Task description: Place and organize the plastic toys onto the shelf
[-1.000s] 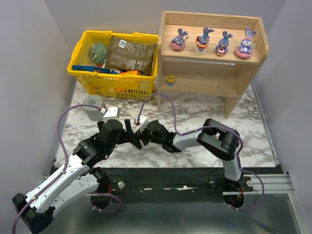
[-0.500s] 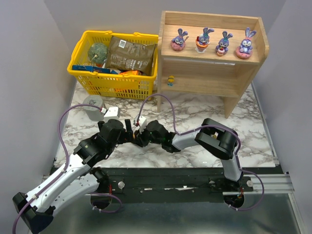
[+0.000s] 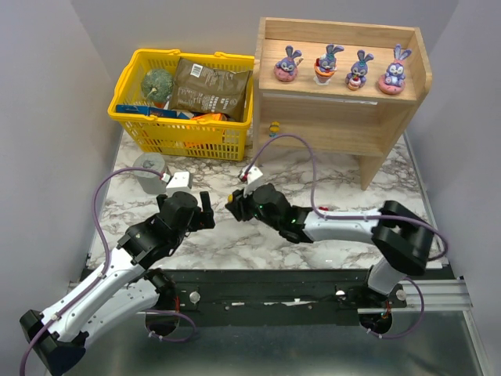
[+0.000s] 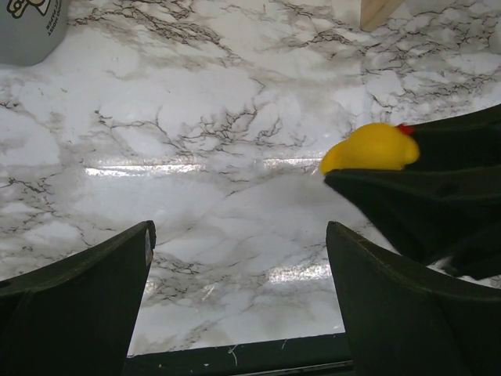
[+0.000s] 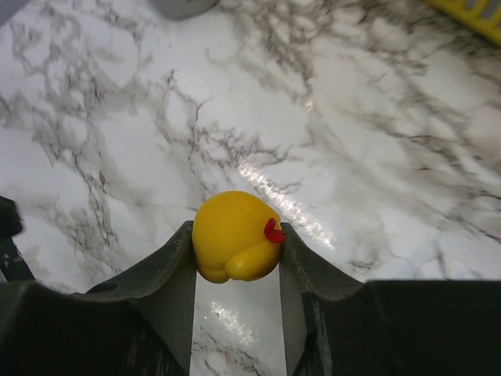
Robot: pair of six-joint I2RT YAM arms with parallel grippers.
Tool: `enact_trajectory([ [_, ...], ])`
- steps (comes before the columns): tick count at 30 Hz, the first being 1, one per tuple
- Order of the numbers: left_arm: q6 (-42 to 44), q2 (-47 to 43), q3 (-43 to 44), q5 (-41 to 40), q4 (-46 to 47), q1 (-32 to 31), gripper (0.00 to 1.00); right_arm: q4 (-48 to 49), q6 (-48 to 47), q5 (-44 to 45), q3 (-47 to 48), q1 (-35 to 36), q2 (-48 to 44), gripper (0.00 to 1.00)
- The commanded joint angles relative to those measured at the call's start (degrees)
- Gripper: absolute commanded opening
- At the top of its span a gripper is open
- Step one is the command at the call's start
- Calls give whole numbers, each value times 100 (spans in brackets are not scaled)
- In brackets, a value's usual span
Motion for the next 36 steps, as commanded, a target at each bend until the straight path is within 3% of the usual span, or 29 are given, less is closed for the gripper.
enact_trajectory([
  [1,-7,-110,88,9,21,41,98,-1160,358,1469,24,-2,-1009,7],
  [8,124,-154,79,202,92,41,98,-2603,569,3106,340,-28,-2178,10],
  [17,221,-136,62,405,145,41,98,-3860,1035,3599,858,-704,-2961,10],
  [25,221,-119,62,405,145,41,98,-4098,860,3609,1394,-1336,-2716,11],
  [36,221,-110,62,414,153,41,98,-4133,403,3705,2423,-1733,-1547,11],
])
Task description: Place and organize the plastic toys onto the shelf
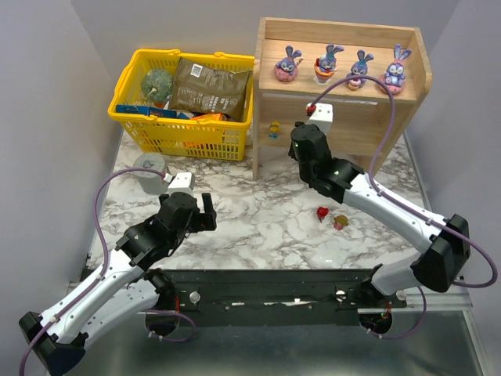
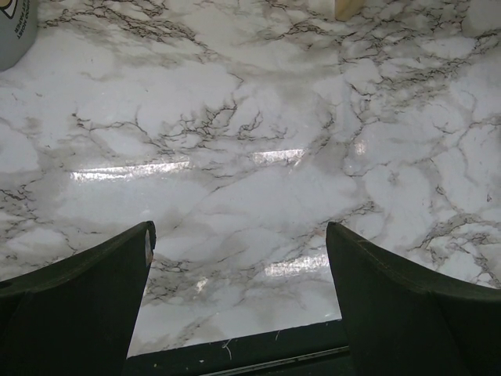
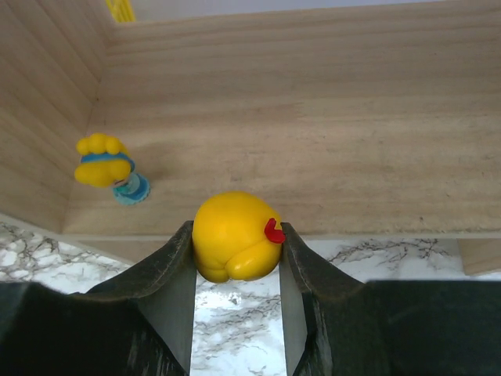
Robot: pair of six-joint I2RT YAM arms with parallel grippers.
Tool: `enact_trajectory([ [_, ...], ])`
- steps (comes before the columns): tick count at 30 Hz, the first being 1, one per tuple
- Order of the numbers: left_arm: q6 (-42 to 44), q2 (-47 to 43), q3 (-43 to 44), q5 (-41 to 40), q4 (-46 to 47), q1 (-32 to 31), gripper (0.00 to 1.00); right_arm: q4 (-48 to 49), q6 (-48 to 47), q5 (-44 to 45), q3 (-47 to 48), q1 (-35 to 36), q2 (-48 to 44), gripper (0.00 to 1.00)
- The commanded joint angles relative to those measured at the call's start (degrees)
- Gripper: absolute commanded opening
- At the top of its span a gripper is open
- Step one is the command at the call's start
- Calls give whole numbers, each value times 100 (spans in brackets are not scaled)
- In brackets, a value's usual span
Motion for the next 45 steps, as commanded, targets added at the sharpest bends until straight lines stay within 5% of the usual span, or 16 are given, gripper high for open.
enact_trajectory([
  [1,66,1,62,71,103,50,98,-142,-212,230,460,-70,363,11],
  [24,75,54,62,80,94,50,99,-133,-264,265,716,-448,1173,14],
  [39,75,72,71,80,86,41,99,-63,-423,-78,725,-527,1446,31],
  [45,66,81,79,71,77,41,99,-72,-414,-43,689,-544,1366,45],
])
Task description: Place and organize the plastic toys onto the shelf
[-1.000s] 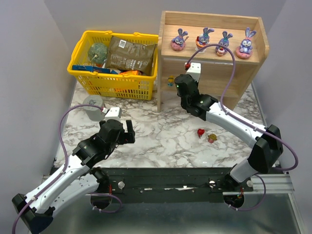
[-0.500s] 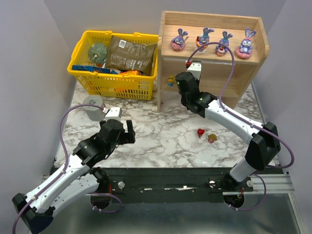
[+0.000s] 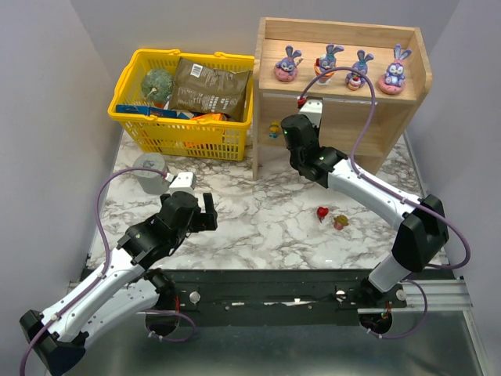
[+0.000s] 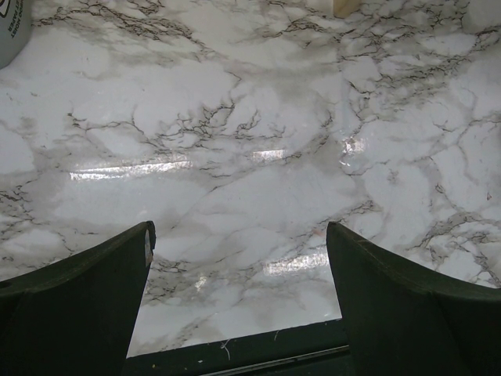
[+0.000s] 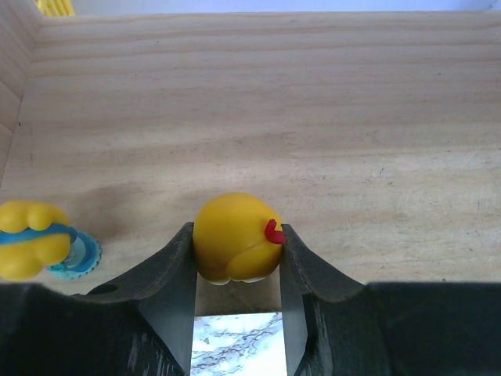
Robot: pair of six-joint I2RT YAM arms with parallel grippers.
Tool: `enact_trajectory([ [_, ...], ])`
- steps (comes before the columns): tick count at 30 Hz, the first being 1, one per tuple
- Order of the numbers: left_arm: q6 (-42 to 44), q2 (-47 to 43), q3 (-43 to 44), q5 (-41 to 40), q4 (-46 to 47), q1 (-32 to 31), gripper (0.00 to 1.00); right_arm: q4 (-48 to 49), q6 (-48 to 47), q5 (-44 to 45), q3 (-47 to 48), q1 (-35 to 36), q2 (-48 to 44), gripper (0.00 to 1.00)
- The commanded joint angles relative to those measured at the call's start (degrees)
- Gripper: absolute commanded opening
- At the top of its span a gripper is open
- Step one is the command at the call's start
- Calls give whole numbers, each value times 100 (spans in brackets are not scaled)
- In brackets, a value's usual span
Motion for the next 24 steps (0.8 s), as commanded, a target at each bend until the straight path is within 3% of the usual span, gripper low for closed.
enact_trajectory([
  [1,62,15,79,32,35,41,99,-149,-60,-172,1,-63,121,48],
  [16,53,59,97,14,18,41,99,-140,-95,-207,-34,-63,-257,70],
  [24,18,68,97,-30,-9,41,99,150,-121,-628,-605,-63,-933,76],
])
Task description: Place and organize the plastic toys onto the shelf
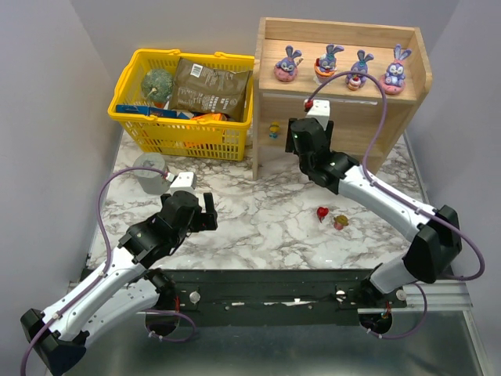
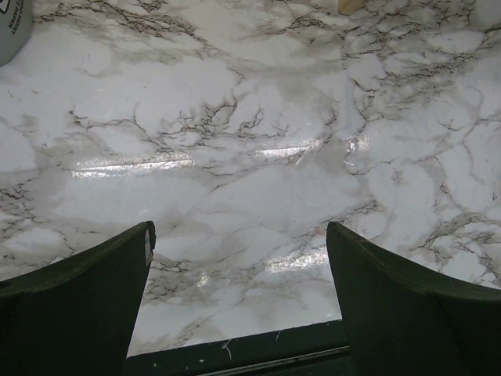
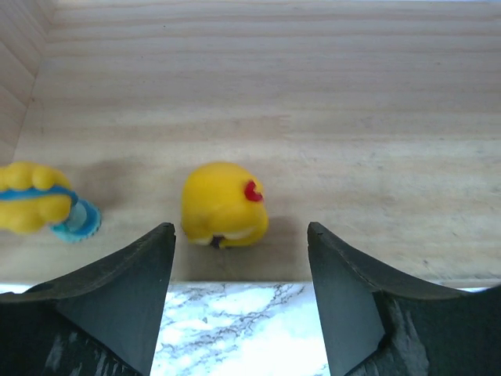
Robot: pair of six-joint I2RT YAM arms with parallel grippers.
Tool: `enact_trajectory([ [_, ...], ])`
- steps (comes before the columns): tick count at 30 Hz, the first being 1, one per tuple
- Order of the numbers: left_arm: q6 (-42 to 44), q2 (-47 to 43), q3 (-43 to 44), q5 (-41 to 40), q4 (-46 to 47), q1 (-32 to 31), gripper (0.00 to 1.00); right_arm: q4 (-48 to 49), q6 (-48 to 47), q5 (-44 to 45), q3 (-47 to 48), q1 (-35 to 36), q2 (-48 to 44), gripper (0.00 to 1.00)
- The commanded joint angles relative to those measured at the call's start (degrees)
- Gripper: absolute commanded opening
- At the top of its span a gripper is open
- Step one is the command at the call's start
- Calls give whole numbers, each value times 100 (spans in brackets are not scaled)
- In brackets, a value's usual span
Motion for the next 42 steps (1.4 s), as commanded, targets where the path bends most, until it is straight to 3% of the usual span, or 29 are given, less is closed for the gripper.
enact_trajectory([
  [1,11,4,97,-47,-17,19,99,170,-73,-340,-319,-35,-536,77],
  [11,2,-101,106,-74,-35,19,99,249,23,-2008,-1504,-26,-1950,81],
  [16,29,-224,97,32,26,19,99,-13,901,-2502,-2603,-9,-3049,78],
  [20,55,-303,79,128,62,19,99,-278,1604,-2285,-3499,184,-3656,76],
  [24,55,-303,70,164,79,19,99,-340,2254,-1932,-4238,290,-3631,74],
  [32,55,-277,70,155,70,19,99,-726,2844,-975,-4345,325,-2963,72],
  [42,64,-259,62,181,79,19,99,-692,3100,-894,-4442,325,-2471,71],
])
